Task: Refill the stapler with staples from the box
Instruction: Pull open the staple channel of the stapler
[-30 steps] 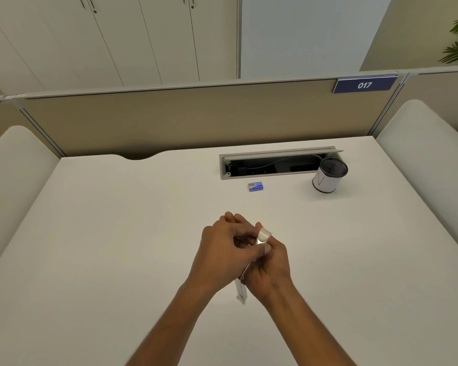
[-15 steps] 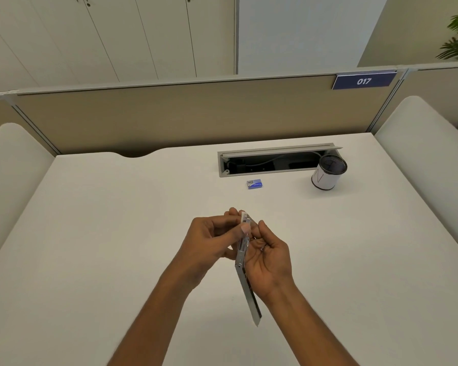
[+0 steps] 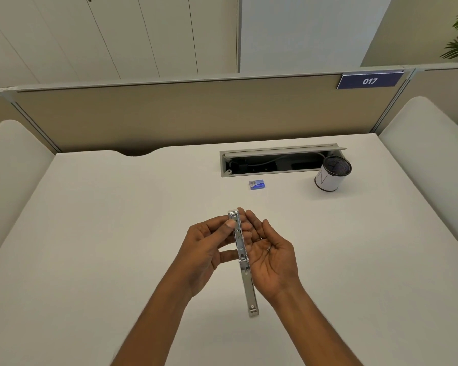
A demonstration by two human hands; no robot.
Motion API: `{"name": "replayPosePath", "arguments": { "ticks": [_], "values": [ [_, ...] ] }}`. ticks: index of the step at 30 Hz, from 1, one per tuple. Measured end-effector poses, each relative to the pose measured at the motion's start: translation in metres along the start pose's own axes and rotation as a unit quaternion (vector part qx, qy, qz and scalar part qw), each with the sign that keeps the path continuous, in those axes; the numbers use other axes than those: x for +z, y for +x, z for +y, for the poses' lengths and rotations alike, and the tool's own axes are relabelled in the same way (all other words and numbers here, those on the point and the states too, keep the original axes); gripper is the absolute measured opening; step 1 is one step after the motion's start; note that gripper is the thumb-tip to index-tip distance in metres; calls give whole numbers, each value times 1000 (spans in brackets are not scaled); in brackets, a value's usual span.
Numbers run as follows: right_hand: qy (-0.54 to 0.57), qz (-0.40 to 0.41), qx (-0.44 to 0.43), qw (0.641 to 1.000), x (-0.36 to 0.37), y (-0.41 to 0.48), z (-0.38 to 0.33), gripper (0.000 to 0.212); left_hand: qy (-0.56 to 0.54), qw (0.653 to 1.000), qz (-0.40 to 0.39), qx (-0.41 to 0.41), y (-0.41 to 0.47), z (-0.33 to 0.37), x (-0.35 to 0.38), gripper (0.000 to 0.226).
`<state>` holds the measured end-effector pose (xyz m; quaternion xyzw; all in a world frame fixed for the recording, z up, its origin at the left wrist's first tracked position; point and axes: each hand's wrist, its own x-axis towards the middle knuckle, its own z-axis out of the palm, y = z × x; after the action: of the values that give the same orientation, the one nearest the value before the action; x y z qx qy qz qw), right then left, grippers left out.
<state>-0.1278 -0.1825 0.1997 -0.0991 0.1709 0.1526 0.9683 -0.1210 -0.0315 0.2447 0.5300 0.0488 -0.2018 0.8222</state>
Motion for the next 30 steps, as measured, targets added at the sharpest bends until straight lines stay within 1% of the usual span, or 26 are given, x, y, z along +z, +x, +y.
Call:
{"name": "replayPosePath", "arguments": {
  "ticks": [3,6,9,12,14,17,19,20,21,22,24,27,29,30],
  "values": [
    [-10,13,-8,1000,-1,1,-1,47,-7,1000,18,-4,4,-6,-1,30],
    [-12,5,-9,1000,-3,2,-2,52,-13,1000,29,1,6,-12,-1,29],
    [-1,-12,-2,1000,-5,4,-6,58,-47,998,34,5,9,-17,-2,27],
    [-29,2,-5,1000,-8,6,-10,59,-78,996,50,6,12,-22,-1,24],
    [-47,25,-6,999,-8,9,-13,54,-88,994,64,7,15,-26,-1,24],
    [-55,81,11,995,-8,17,-17,44,-91,993,76,2,22,-33,1,24],
    [-89,177,18,980,-15,26,-20,33,-106,990,89,-8,27,-39,2,24],
    [-128,235,26,963,-22,30,-22,30,-114,989,98,-13,30,-41,3,23],
    [-186,288,34,939,-31,34,-23,30,-118,987,105,-18,33,-44,3,23],
    [-250,328,44,910,-40,38,-25,31,-118,986,112,-23,36,-47,3,23],
    [-376,379,69,843,-59,44,-30,32,-116,985,121,-31,43,-53,4,23],
    [-536,402,81,738,-80,50,-50,22,-114,983,134,-42,54,-60,4,23],
    [-604,401,59,686,-88,55,-69,12,-117,982,138,-49,61,-64,4,23],
    [-624,402,47,669,-89,58,-81,8,-118,982,139,-52,65,-67,4,23]
  ]
}}
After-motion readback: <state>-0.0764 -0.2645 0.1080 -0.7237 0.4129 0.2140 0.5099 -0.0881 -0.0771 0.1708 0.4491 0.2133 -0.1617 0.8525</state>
